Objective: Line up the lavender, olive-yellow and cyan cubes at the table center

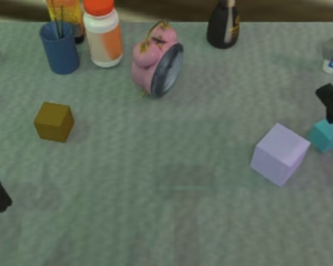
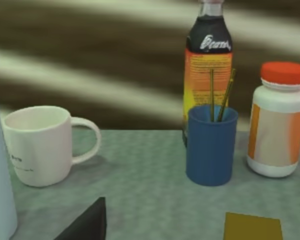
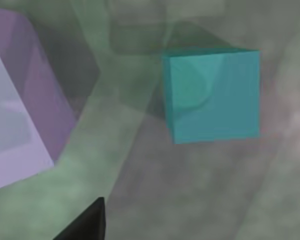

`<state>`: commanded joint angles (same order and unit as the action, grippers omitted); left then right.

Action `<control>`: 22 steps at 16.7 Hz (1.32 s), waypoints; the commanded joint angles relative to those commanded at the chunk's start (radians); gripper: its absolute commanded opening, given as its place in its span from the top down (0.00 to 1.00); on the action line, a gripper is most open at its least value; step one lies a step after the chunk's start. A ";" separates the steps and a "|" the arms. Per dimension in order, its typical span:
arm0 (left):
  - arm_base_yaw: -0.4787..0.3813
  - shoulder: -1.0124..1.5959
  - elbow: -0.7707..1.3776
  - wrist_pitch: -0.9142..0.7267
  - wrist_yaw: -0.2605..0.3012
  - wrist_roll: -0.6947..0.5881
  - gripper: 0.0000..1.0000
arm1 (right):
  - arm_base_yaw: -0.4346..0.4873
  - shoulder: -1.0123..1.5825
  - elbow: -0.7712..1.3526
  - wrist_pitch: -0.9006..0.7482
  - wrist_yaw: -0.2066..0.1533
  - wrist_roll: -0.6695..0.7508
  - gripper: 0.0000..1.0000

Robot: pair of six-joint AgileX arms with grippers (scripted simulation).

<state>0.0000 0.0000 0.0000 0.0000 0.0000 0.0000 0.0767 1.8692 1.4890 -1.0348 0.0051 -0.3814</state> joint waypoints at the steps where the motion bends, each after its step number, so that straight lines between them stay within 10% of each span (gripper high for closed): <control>1: 0.000 0.000 0.000 0.000 0.000 0.000 0.00 | 0.003 0.064 0.054 -0.033 0.000 -0.013 0.00; 12: 0.000 0.000 0.000 0.000 0.000 0.000 0.00 | 0.006 0.247 0.218 -0.125 -0.002 -0.052 0.00; 22: 0.000 0.000 0.000 0.000 0.000 0.000 0.00 | 0.012 0.360 0.029 0.175 -0.002 -0.049 0.00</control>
<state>0.0000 0.0000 0.0000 0.0000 0.0000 0.0000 0.0890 2.2291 1.5182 -0.8598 0.0033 -0.4307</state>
